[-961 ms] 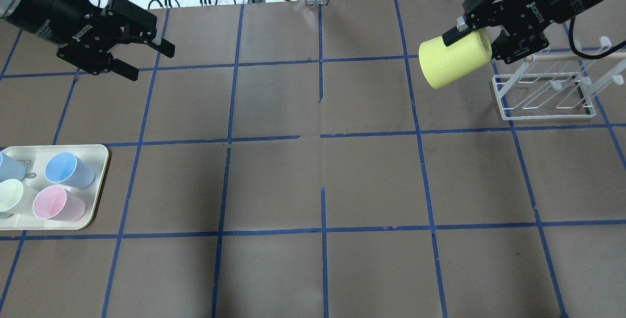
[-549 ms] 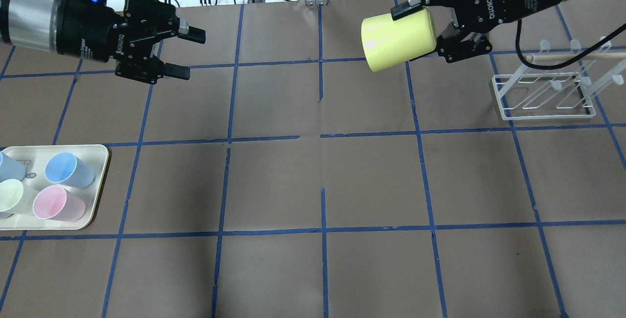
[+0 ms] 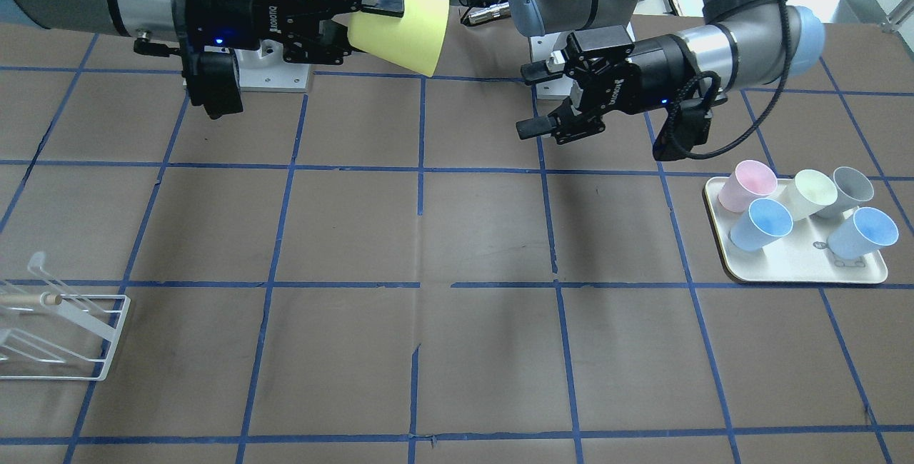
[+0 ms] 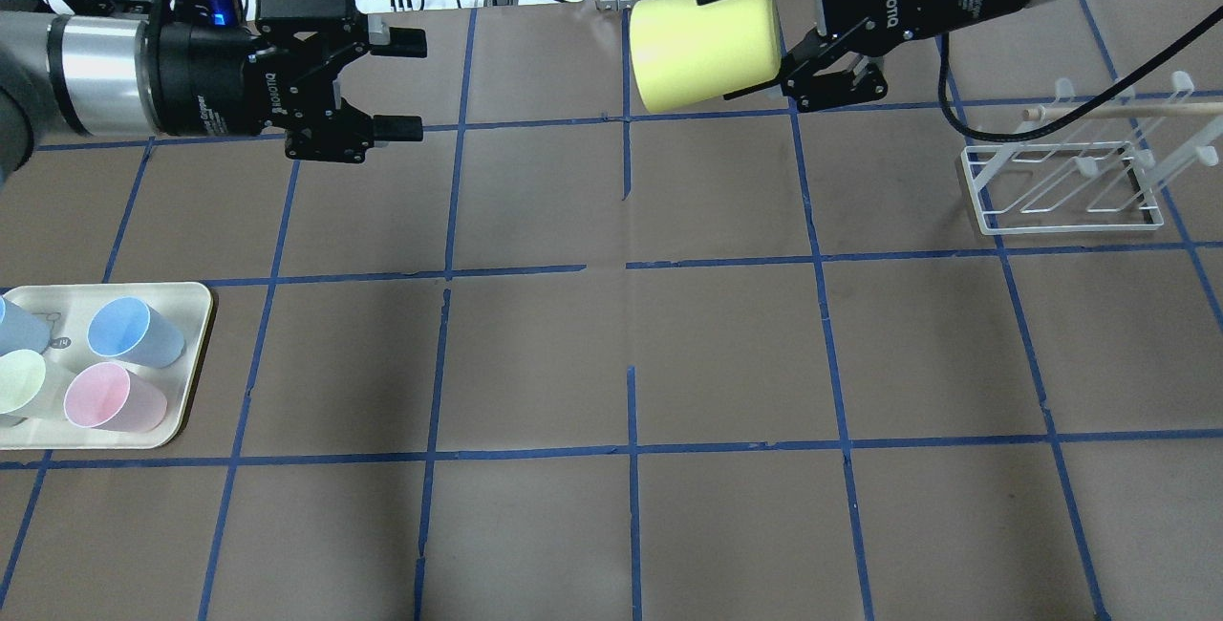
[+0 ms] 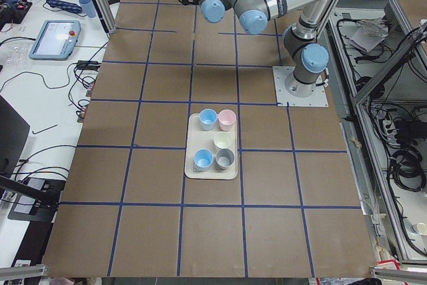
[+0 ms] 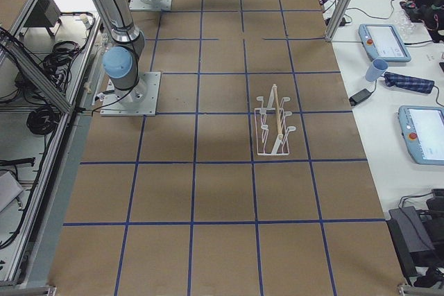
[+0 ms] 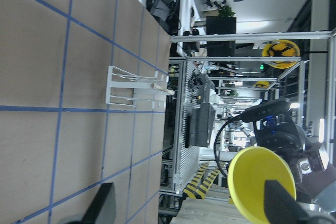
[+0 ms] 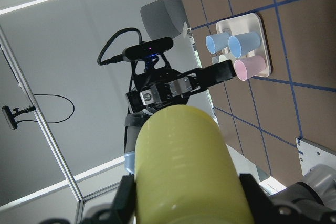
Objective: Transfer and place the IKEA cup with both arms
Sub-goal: 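Carry the yellow cup toward the left gripper while the left arm reaches toward it, then close the left gripper on the yellow cup's open end beside the right gripper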
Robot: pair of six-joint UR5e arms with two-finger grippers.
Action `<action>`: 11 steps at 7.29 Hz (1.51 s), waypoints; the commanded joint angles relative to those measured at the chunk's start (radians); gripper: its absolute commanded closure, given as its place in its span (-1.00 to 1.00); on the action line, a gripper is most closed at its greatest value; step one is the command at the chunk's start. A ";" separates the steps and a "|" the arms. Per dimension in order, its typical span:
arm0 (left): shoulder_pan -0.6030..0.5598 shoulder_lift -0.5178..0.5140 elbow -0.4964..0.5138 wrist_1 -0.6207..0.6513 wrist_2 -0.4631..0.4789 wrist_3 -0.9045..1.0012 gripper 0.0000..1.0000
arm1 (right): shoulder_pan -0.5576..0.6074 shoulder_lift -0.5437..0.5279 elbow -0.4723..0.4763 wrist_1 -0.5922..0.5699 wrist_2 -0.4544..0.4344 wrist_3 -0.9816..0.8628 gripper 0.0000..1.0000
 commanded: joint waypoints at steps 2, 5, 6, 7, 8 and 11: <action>-0.093 0.032 -0.080 0.089 -0.162 -0.022 -1.00 | 0.047 0.002 0.002 -0.032 0.036 -0.010 0.00; -0.094 0.073 -0.109 0.091 -0.202 -0.046 -1.00 | 0.047 0.002 0.001 -0.032 0.039 -0.009 -0.02; -0.094 0.079 -0.122 0.091 -0.202 -0.043 -0.97 | 0.047 -0.001 -0.001 -0.034 0.041 -0.009 -0.03; -0.096 0.077 -0.122 0.091 -0.204 -0.044 -0.84 | 0.047 0.000 -0.001 -0.037 0.041 -0.009 -0.04; -0.099 0.073 -0.122 0.092 -0.205 -0.046 -0.67 | 0.047 0.000 0.001 -0.037 0.039 -0.009 -0.04; -0.102 0.063 -0.122 0.092 -0.242 -0.049 -0.65 | 0.047 -0.001 0.001 -0.035 0.041 -0.006 -0.05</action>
